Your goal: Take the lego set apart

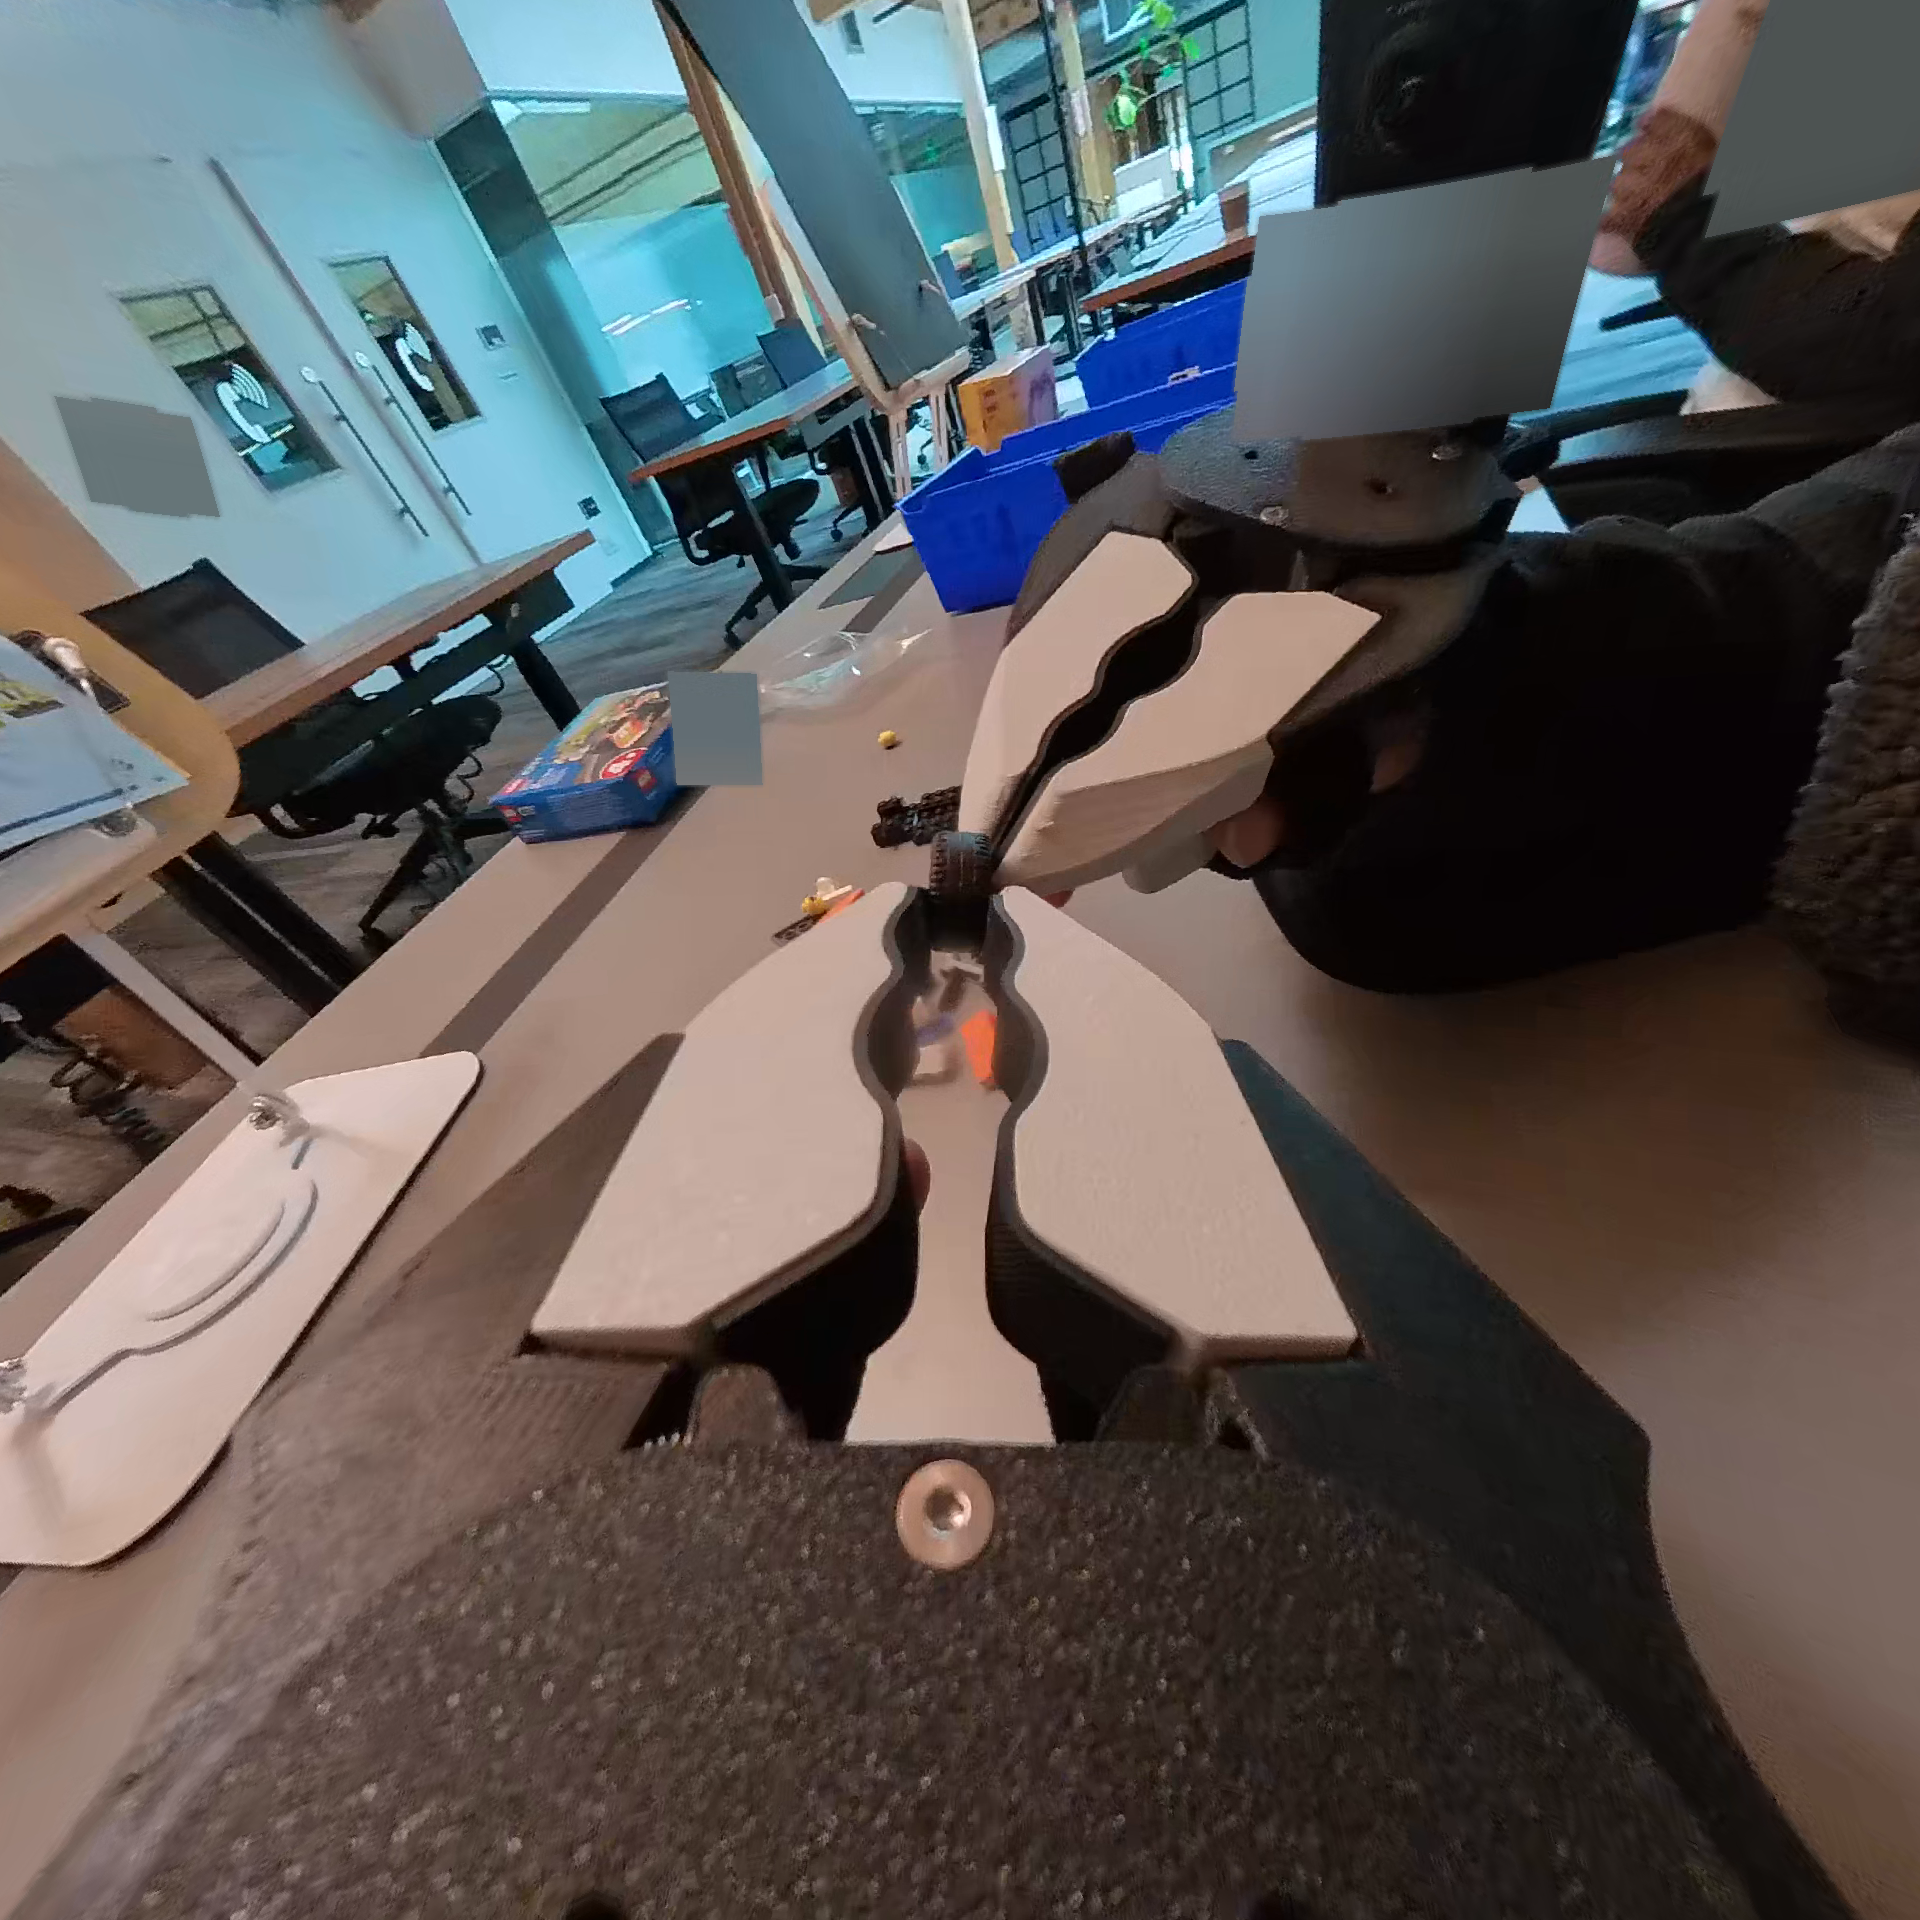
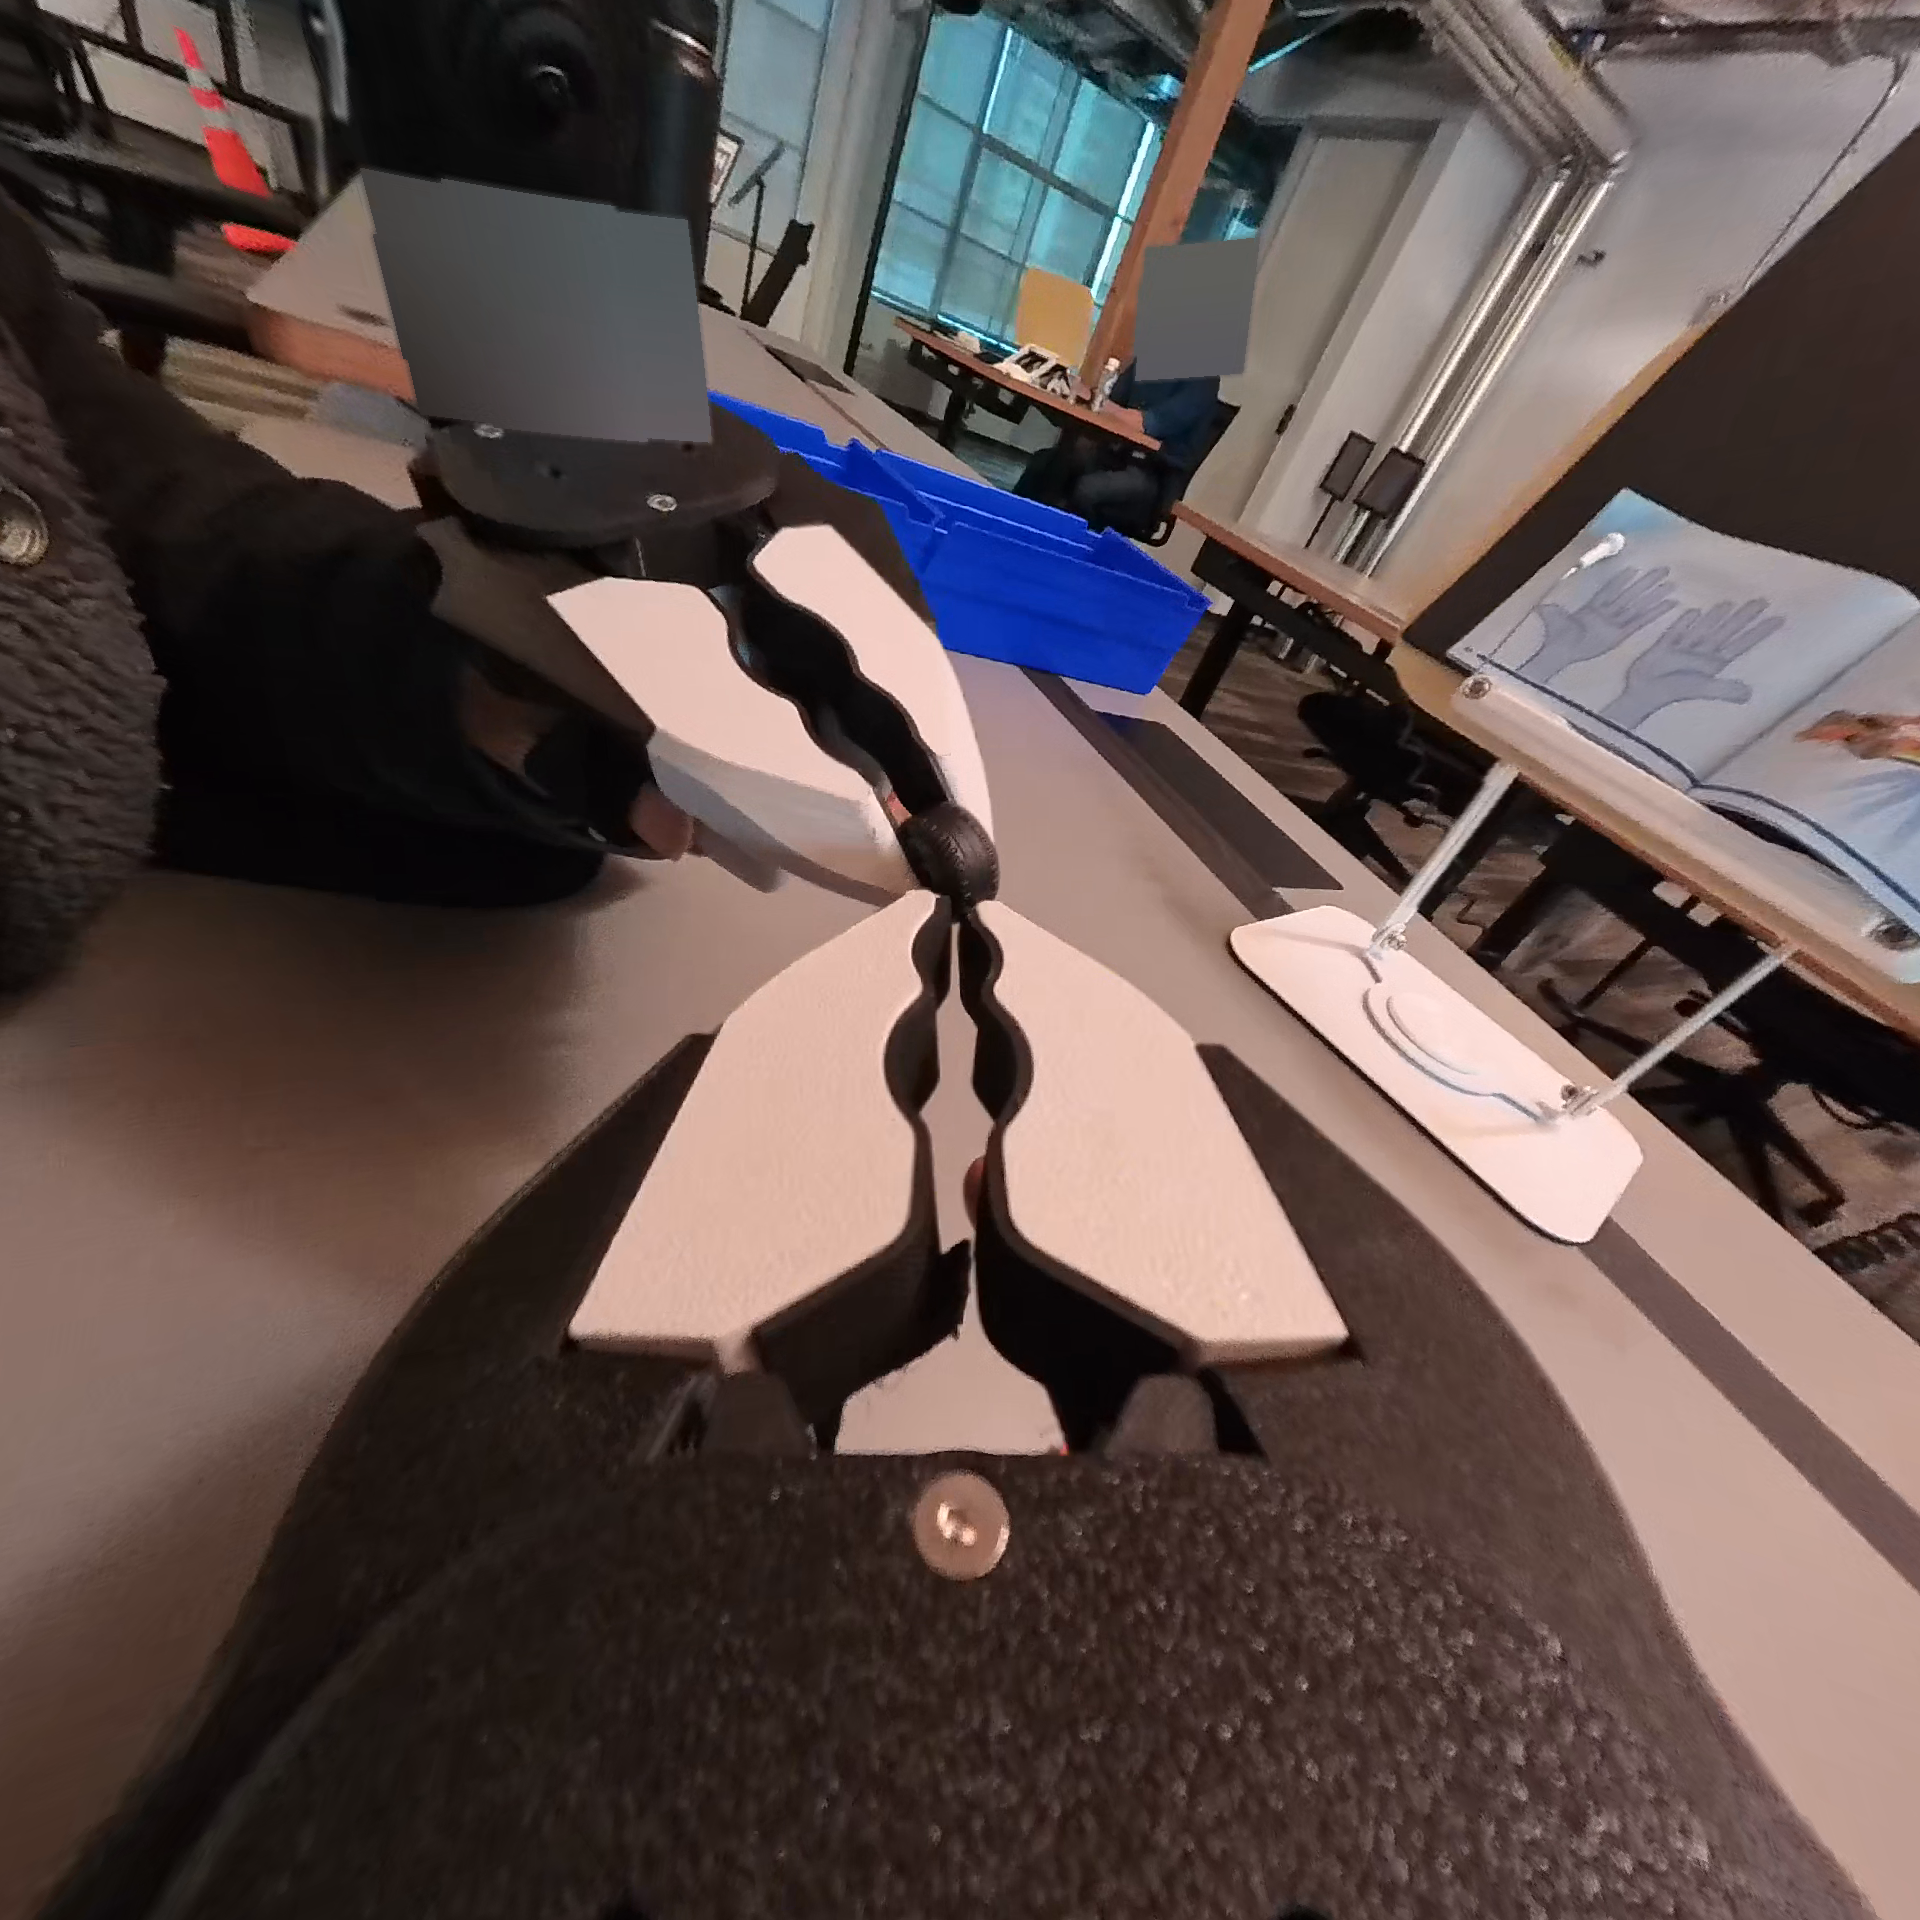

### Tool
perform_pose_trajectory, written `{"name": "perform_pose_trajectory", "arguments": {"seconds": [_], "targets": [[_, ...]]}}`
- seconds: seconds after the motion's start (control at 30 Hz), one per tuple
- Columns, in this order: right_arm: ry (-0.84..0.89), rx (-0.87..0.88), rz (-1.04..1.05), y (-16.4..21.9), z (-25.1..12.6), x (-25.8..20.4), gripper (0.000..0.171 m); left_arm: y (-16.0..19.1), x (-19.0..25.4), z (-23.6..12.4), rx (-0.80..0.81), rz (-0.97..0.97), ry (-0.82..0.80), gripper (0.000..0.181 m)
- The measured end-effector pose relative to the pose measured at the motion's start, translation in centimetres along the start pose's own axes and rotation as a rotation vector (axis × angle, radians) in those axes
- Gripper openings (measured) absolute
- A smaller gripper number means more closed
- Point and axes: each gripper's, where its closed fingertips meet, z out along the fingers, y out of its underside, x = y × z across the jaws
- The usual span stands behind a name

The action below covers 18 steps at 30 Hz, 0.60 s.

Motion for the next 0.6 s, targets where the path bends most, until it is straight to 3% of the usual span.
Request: {"name": "perform_pose_trajectory", "arguments": {"seconds": [0.6], "targets": [[-0.172, -0.022, -0.128, -0.2, -0.3, -2.1, 0.008, 0.2, 1.9, -1.0, -0.030, 0.106, 0.192, 0.011]]}}
